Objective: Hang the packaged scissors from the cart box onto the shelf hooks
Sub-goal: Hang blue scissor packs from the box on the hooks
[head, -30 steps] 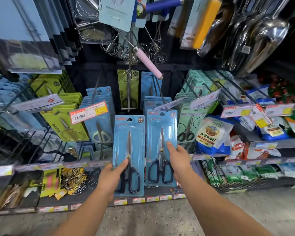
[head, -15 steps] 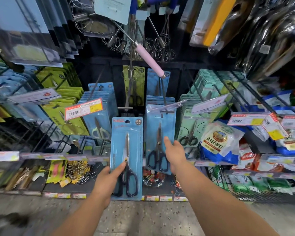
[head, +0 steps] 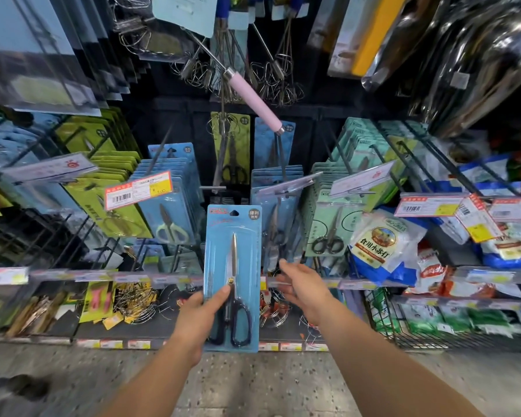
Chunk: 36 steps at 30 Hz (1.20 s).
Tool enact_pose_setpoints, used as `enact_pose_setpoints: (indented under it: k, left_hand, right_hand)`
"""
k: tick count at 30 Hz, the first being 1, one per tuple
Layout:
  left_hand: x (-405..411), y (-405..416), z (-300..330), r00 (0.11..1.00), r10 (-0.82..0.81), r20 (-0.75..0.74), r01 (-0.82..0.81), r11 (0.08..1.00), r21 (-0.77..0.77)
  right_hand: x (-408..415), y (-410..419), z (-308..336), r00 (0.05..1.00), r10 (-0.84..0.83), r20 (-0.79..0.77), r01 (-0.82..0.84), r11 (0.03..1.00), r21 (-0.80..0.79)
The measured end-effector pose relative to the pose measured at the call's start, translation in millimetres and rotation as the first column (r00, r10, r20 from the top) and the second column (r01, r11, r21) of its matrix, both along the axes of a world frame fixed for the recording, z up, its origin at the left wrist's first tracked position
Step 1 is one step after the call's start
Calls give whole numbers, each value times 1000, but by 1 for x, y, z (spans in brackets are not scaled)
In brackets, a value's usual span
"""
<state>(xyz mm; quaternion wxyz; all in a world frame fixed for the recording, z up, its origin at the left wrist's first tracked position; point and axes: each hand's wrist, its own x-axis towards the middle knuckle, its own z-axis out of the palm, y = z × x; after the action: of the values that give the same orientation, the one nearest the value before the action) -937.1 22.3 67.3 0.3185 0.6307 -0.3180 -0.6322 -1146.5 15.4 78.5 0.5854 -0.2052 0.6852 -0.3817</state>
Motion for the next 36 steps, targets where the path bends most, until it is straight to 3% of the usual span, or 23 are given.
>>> enact_pose_setpoints:
  k: [2,6,16,27,32,36]
  left_hand:
    - [-7,2,4,1000,-6,-20,6,1000,-17]
    - [-20,5,6,997,-56,-56,53,997,-50]
    - [-43,4,9,981,-182,-61,174,978,-118]
    - [-57,-12,9,977,-209,50,214,965,-152]
    - [-62,-33,5,956,-278,88,288,950,-120]
    - [-70,-55,-1,932,-322,169,343,932,-116]
  right_hand:
    - [2,7,1,980,146,132,-141,989,-44]
    - [10,16,1,951,308,10,-304,944,-129]
    - [-10,30,5,966,228,-124,-250,945,-212]
    - [-21,12,2,965,160,-207,-204,956,-212]
    - [-23,-11,1,856,189,-481,-269,958,-103]
    - [-21,-29,3,770,253,-586,-305,952,10]
